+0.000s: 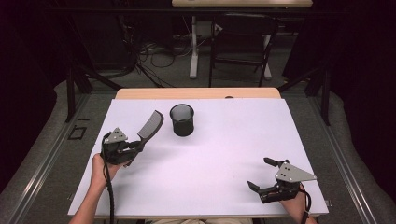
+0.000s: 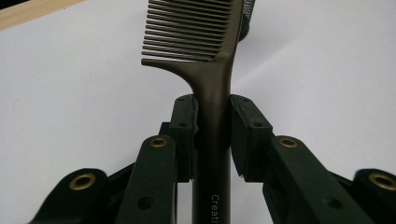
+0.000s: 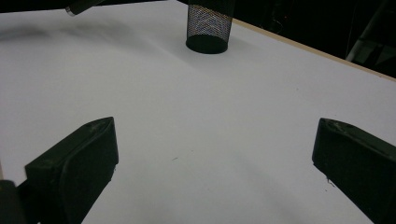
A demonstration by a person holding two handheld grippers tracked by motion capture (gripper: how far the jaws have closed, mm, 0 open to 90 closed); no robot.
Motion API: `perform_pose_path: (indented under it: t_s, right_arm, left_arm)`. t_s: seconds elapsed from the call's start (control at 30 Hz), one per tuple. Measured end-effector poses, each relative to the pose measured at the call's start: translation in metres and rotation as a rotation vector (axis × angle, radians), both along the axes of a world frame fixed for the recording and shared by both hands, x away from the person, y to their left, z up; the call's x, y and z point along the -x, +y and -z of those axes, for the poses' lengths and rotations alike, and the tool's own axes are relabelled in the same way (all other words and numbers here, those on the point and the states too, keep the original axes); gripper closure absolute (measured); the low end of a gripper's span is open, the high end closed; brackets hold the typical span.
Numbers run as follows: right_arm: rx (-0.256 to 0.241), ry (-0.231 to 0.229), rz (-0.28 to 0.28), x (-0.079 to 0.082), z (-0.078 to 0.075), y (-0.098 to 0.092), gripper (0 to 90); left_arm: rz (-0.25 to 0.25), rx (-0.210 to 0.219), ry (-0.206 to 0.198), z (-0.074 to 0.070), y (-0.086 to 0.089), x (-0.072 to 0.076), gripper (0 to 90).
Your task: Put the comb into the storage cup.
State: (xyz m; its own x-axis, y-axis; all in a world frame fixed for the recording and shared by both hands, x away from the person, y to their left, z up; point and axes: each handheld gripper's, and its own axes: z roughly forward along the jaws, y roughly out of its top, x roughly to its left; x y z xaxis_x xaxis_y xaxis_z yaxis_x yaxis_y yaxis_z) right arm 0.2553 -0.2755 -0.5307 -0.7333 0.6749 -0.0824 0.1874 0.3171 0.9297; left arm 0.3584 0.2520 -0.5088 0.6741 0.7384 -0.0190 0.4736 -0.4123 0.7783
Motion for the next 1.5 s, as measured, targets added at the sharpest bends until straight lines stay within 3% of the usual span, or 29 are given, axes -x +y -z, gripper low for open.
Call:
perform_pose_path:
  t_s: [1.5]
  right_arm:
    - [0.003,0.006,0.002,-0.001,0.001,0.001,0.0]
  left_arm:
    - [-0.104,0.135,-0.152,-0.004,-0.017,-0.002,72.4]
